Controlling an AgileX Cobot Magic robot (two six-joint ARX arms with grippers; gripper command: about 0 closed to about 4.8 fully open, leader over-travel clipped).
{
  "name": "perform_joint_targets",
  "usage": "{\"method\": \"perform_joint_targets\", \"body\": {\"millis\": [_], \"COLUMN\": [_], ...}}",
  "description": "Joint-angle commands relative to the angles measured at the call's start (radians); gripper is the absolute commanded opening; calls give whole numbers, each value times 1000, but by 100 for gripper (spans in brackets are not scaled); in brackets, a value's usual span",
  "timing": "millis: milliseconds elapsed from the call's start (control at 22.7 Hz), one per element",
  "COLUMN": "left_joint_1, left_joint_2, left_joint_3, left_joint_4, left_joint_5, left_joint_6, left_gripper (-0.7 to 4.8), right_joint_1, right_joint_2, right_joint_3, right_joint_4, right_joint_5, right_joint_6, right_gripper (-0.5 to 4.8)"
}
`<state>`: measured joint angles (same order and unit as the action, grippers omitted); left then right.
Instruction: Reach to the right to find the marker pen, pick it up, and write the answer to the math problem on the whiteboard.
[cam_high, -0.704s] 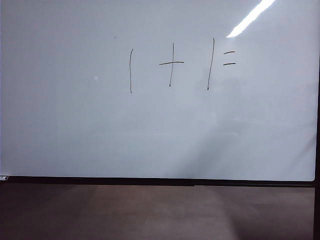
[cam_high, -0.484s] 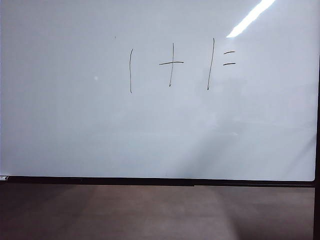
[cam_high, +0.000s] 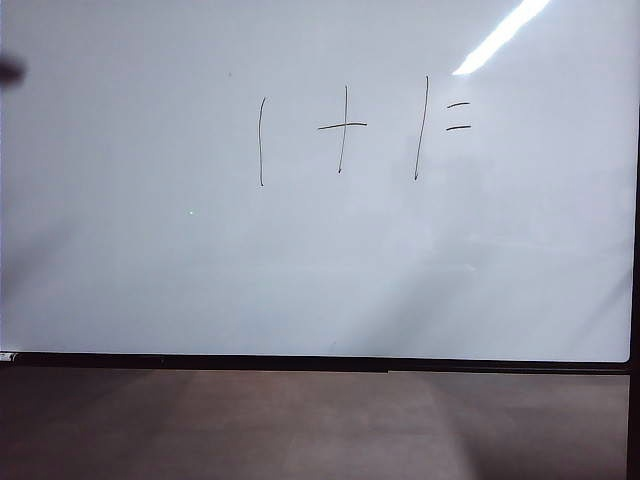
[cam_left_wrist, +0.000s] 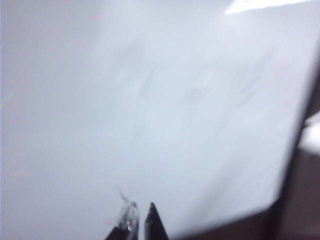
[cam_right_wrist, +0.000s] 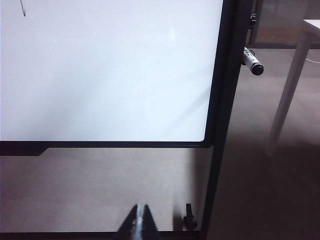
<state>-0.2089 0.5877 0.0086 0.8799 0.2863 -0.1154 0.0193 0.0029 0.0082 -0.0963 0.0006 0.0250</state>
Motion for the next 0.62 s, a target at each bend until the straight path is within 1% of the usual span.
{"method": "perform_joint_targets", "body": {"millis": [44, 88, 132, 176, 220, 264, 396, 440, 528, 616], "left_joint_1": [-89, -116, -145, -173, -207, -233, -318, -340, -394, -441], "left_joint_2": [233, 301, 367, 429, 497, 546, 686, 730, 833, 922], "left_joint_3": [21, 37, 75, 116, 174, 230, 454, 526, 679, 797], "left_joint_4": [509, 572, 571, 555, 519, 463, 182, 108, -21, -109], "left_joint_5": [52, 51, 50, 50, 48, 51, 47, 47, 48, 50], "left_joint_6": [-135, -144, -153, -146, -120, -89, -21, 2, 66, 120], "left_gripper": [27, 27, 28, 27, 27, 27, 27, 28, 27, 27], "right_joint_1": [1, 1, 1, 1, 1, 2, 1, 2, 1, 1], "right_joint_2": [-1, -1, -1, -1, -1, -1, -1, -1, -1, -1], "right_joint_3": [-5, -5, -5, -5, -5, -5, -5, -5, -5, -5], "right_joint_4": [11, 11, 11, 11, 11, 11, 11, 11, 11, 11], "right_joint_5": [1, 1, 1, 1, 0, 1, 0, 1, 1, 1], "right_joint_6": [0, 0, 0, 0, 0, 0, 0, 0, 0, 0], "right_gripper": [-5, -5, -5, -5, -5, -5, -5, -5, -5, -5]}}
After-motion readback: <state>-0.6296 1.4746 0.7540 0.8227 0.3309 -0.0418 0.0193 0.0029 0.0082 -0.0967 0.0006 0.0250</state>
